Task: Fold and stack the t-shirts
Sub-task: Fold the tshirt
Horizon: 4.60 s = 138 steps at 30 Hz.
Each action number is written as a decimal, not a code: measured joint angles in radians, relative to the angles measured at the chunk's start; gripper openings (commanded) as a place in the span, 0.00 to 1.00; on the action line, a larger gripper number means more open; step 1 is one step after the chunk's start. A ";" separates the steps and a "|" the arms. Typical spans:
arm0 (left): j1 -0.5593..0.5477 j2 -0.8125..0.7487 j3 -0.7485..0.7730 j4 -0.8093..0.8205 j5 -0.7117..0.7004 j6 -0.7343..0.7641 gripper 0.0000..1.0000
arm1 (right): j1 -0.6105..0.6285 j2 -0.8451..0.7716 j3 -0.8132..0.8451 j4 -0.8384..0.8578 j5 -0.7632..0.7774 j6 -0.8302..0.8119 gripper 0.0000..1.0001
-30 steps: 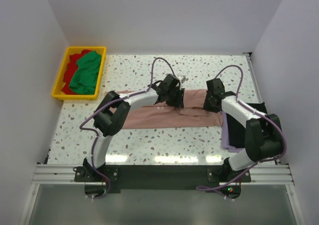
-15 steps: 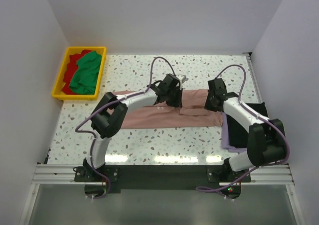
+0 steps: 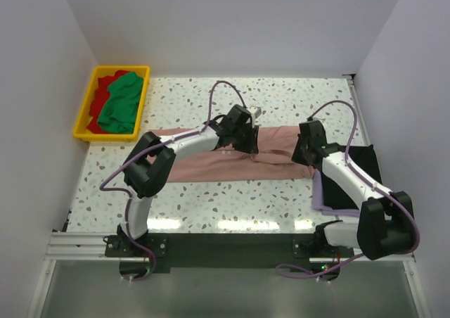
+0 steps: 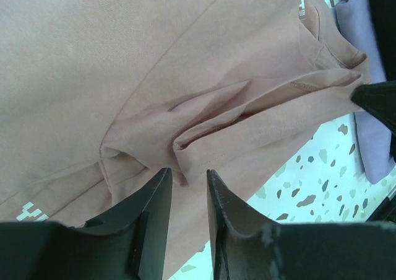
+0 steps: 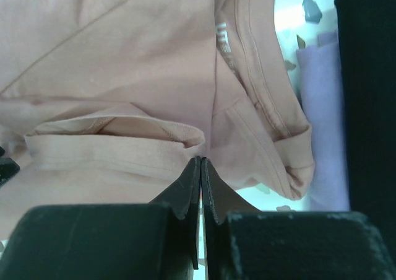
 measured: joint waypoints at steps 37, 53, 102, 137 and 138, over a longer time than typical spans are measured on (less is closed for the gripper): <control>-0.045 0.055 0.084 -0.053 -0.108 -0.003 0.29 | 0.000 -0.037 -0.160 0.092 -0.053 0.043 0.04; -0.065 0.057 0.070 -0.055 -0.100 -0.003 0.08 | 0.000 -0.037 -0.161 0.092 -0.052 0.043 0.09; 0.083 -0.271 -0.331 0.079 -0.050 -0.114 0.27 | 0.003 -0.130 -0.217 0.082 -0.250 0.057 0.26; 0.412 -0.559 -0.670 0.015 -0.002 -0.137 0.24 | -0.236 0.534 0.375 0.085 -0.206 0.052 0.00; 0.417 -0.559 -0.677 0.018 0.004 -0.139 0.24 | -0.243 0.544 0.383 0.087 -0.215 0.053 0.00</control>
